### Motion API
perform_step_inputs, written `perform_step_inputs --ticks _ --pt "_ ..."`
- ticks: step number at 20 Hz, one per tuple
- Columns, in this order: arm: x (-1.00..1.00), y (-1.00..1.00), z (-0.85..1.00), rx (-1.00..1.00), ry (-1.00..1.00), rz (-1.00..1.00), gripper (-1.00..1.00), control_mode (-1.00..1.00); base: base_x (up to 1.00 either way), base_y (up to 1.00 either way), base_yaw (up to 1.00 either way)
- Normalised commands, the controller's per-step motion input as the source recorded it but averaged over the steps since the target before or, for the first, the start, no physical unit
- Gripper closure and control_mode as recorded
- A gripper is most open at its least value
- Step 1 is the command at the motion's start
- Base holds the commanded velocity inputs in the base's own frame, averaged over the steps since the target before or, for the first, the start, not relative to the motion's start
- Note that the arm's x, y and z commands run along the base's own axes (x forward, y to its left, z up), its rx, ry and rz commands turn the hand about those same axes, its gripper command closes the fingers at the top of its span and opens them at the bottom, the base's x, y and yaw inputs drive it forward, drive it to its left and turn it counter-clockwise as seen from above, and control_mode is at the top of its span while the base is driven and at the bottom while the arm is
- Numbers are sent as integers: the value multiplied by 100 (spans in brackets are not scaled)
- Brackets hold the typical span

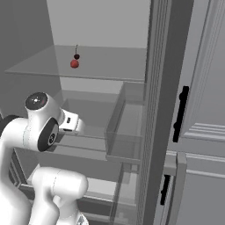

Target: Take the strawberry from the fridge and place it on top of the pancake, located on the dining counter.

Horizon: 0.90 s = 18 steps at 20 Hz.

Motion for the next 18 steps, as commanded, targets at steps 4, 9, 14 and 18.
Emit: perform_step_inputs --ticks 4,9,14,18 --pt "0 0 0 0 0 0 -100 -100 9 0 0" --pt "0 10 16 -6 -11 0 -100 -100 0 0 0" --pt "6 6 52 -5 -34 0 -100 -100 0 0 0" --pt "-17 4 83 -4 -21 2 -100 -100 0 0 0"
